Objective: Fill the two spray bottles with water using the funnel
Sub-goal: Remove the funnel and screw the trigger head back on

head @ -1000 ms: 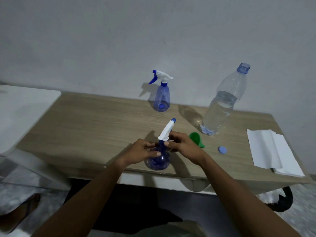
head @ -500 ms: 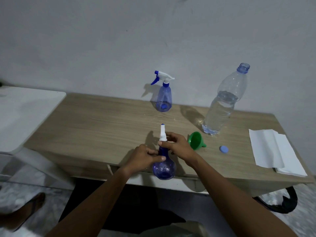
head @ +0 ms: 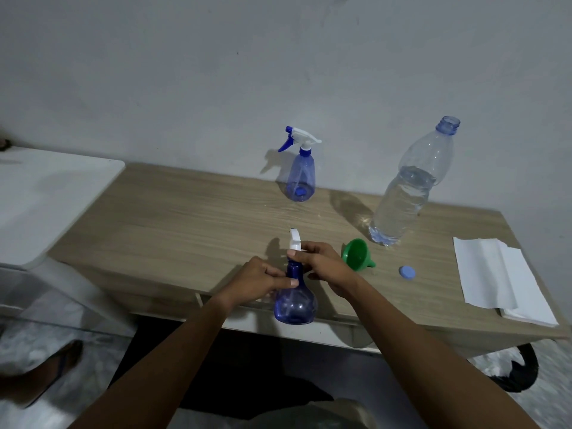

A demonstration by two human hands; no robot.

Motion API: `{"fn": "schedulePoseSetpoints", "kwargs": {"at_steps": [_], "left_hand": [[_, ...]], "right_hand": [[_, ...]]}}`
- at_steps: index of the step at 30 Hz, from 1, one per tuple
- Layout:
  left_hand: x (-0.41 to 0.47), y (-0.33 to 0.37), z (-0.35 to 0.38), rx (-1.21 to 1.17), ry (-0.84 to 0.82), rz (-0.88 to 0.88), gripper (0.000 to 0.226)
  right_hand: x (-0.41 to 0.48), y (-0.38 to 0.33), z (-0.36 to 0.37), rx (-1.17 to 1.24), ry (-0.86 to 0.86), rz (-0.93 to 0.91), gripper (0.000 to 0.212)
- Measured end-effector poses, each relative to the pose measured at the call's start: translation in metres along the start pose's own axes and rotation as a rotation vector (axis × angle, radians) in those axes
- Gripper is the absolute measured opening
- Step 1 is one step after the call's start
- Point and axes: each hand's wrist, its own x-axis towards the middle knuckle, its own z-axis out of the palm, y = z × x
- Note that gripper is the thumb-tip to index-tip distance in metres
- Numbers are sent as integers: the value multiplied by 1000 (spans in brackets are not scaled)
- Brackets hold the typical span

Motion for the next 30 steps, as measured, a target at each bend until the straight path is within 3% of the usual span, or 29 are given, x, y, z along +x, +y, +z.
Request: {"fn": "schedulePoseSetpoints", "kwargs": {"at_steps": [30], "left_hand": [[4, 4, -2, -11, -6, -31, 22]], "right_hand": [[3, -2, -5, -18, 26, 5, 34]]}}
